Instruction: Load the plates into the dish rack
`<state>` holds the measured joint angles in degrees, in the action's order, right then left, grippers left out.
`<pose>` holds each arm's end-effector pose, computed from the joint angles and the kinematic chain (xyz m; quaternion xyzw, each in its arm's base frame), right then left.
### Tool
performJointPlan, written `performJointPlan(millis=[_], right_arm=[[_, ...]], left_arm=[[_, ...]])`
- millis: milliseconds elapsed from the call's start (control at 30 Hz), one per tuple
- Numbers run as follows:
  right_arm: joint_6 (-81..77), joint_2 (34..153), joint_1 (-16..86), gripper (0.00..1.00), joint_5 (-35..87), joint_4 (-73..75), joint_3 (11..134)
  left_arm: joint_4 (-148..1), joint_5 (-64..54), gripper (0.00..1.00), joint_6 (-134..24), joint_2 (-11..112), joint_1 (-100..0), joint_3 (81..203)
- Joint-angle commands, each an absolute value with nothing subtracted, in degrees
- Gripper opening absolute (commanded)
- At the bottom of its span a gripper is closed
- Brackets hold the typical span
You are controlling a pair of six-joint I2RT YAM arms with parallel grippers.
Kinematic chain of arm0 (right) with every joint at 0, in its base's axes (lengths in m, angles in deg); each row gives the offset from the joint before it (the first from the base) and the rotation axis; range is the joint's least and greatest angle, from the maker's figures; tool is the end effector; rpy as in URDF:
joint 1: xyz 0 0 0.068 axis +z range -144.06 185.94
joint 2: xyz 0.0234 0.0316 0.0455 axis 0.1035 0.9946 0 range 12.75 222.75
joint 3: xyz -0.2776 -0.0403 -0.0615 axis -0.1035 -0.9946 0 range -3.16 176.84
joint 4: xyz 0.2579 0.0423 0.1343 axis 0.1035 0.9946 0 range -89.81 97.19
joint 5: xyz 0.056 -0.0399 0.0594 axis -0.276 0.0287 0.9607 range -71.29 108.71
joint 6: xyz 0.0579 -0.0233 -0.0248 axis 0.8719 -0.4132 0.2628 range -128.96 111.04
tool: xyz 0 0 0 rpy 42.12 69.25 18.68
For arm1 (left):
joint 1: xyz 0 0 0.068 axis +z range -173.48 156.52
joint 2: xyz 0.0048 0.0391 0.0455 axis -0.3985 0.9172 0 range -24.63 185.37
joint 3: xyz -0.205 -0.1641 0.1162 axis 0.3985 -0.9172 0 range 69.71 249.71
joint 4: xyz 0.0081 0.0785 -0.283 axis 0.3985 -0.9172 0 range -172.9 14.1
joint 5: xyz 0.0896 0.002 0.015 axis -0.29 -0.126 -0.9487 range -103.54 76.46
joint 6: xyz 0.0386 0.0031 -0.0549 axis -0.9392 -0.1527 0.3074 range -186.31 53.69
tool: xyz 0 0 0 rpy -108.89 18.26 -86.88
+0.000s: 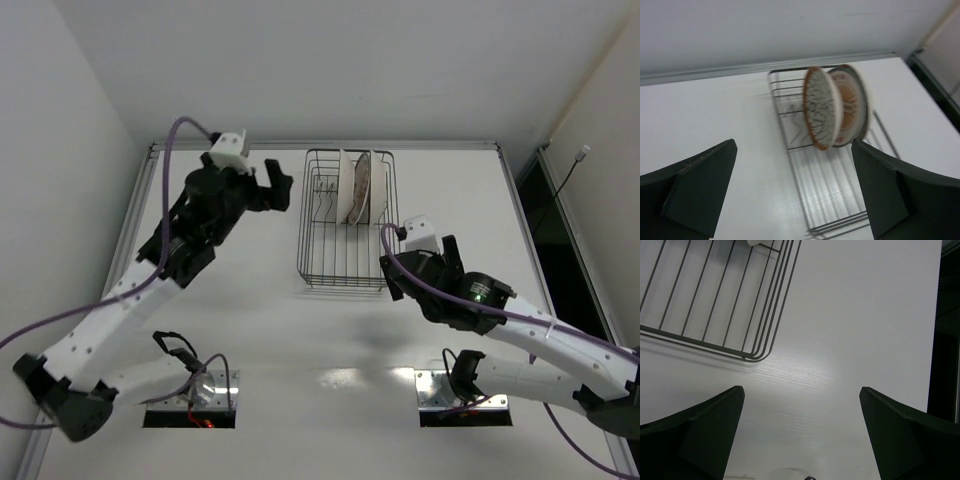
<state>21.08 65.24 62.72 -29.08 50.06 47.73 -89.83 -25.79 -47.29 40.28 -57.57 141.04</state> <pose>0.1427 0.1452 0.3009 -0.0695 0.8706 -0.0704 0.4819 0.2531 -0.1575 0.4403 0.0282 0.7503 -0.2213 0.6223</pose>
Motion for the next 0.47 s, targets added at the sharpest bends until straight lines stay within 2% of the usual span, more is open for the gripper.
performJointPlan(millis=[0,33,133,300,433], right_arm=[[19.51,66.1,62.98,1.0,-27.52,48.27,50.71],[18.99,66.1,62.98,1.0,-27.52,48.27,50.71],[18.99,66.1,62.46,1.0,-27.0,48.96,52.02],[19.51,70.23,61.93,1.0,-31.83,51.77,53.53],[24.95,72.95,61.93,1.0,-36.83,52.31,49.32]], left_arm=[[-86.99,-40.95,1.0,-52.68,34.89,-57.32,129.94],[-85.84,-43.05,1.0,-52.69,33.57,-57.32,124.87],[-85.83,-44.83,1.0,-50.85,31.45,-57.32,120.96],[-86.0,-47.46,1.0,-50.23,32.67,-57.32,120.95],[-89.08,-53.0,1.0,-47.78,35.31,-57.32,122.53]])
